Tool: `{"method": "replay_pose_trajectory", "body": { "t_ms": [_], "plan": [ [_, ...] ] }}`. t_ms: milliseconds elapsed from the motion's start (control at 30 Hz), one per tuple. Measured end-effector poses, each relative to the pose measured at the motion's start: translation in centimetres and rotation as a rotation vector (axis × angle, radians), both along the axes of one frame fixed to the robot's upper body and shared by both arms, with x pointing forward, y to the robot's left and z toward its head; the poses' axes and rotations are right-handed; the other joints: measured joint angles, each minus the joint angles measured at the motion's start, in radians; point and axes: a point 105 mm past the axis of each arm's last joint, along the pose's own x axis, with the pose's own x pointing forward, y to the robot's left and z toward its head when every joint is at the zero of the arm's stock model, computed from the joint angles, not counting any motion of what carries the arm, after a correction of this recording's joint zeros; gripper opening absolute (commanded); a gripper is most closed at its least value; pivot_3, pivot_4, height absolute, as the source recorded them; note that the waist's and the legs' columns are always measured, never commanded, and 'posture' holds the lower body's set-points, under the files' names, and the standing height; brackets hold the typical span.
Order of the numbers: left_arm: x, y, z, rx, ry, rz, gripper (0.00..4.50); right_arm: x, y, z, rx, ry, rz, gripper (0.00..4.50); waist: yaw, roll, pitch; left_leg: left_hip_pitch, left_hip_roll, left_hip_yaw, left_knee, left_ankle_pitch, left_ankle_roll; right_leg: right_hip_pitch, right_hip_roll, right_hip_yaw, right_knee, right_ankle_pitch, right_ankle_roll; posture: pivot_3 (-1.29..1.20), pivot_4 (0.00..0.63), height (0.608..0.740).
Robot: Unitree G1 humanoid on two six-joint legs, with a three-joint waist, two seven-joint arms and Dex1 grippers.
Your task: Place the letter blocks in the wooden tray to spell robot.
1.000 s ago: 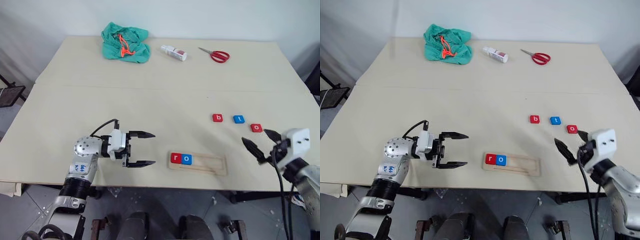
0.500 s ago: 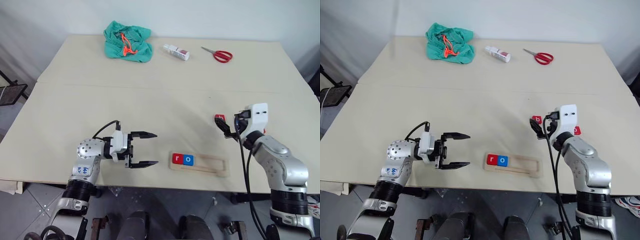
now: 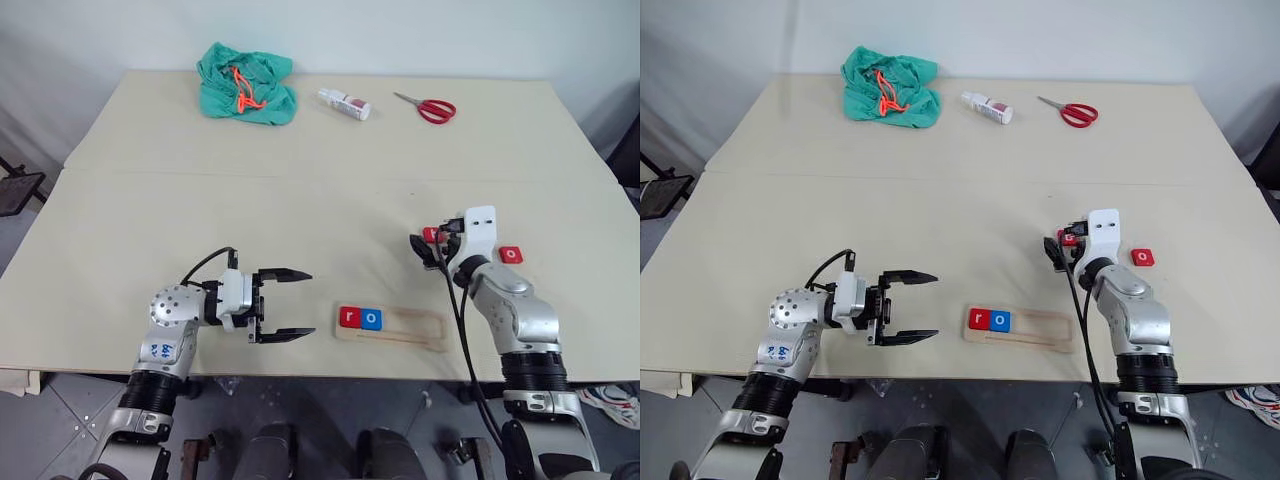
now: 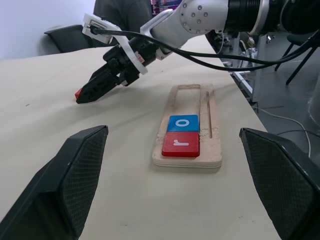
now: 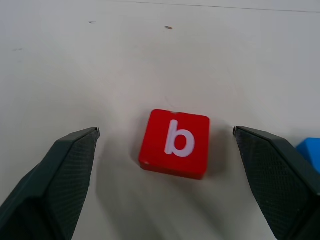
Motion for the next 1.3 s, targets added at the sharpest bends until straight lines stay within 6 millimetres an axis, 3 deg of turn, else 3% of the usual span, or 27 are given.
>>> {"method": "replay_pose_trajectory", "body": {
  "t_ms": [33,133,367,567,733,833,1100,1300],
  "plan": [
    [0.0,0.0,0.1,0.0,-0.003,0.001,4.47,0.0,0.1,0.0,-0.005,-0.002,-0.002,4.5,0.0,0.0,0.0,0.0,0.0,0.0,0.0,0.0,0.0,0.0,0.0,0.0,0.0,0.0,0.0,0.0,0.15,0.74],
    [0.0,0.1,0.1,0.002,-0.008,0.006,4.5,0.1,0.1,-0.2,-0.016,-0.005,-0.031,3.86,0.0,0.0,0.0,0.0,0.0,0.0,0.0,0.0,0.0,0.0,0.0,0.0,0.0,0.0,0.0,0.0,0.15,0.74],
    [-0.2,0.2,0.3,0.009,-0.008,0.003,4.5,0.0,0.6,-0.3,-0.013,-0.012,-0.055,1.46,-0.001,0.0,0.0,0.001,0.0,0.0,0.0,0.0,0.0,0.0,0.0,0.001,0.0,0.0,0.0,0.0,0.15,0.74],
    [-0.6,0.9,0.3,0.019,-0.001,-0.031,4.5,-1.3,1.0,-0.2,-0.008,-0.012,-0.043,1.47,0.002,0.0,0.0,0.0,0.0,0.0,-0.001,0.0,0.0,0.0,0.0,0.002,0.0,0.0,0.0,0.0,0.15,0.74],
    [-0.7,3.2,0.3,0.067,0.02,-0.043,4.5,-5.0,0.4,2.7,-0.016,-0.077,0.025,1.47,0.004,0.001,0.0,0.0,0.0,0.0,-0.002,0.0,0.0,-0.001,0.0,0.002,0.0,0.0,0.0,0.0,0.15,0.74],
    [-0.7,4.2,0.5,0.072,0.024,-0.05,4.5,-6.8,-0.4,3.4,-0.017,-0.079,0.021,1.47,0.004,0.001,0.0,0.001,0.0,0.001,-0.002,0.0,0.0,-0.001,0.0,0.002,0.0,0.0,0.0,0.0,0.15,0.74],
    [-0.1,5.5,0.2,0.079,0.028,-0.017,4.5,-13.5,-5.1,2.1,-0.062,0.004,-0.161,1.47,0.01,0.001,0.0,0.001,-0.001,0.001,-0.003,0.0,0.0,0.0,0.0,0.003,-0.001,0.0,0.0,0.0,0.15,0.74],
    [-0.1,5.2,0.2,0.066,0.03,-0.027,4.5,-17.2,-4.9,-0.6,-0.032,0.12,-0.211,1.47,0.004,0.001,0.0,0.003,0.0,0.003,-0.004,0.0,0.0,0.0,0.0,0.005,0.0,0.0,0.0,0.0,0.15,0.74]
  ]
}}
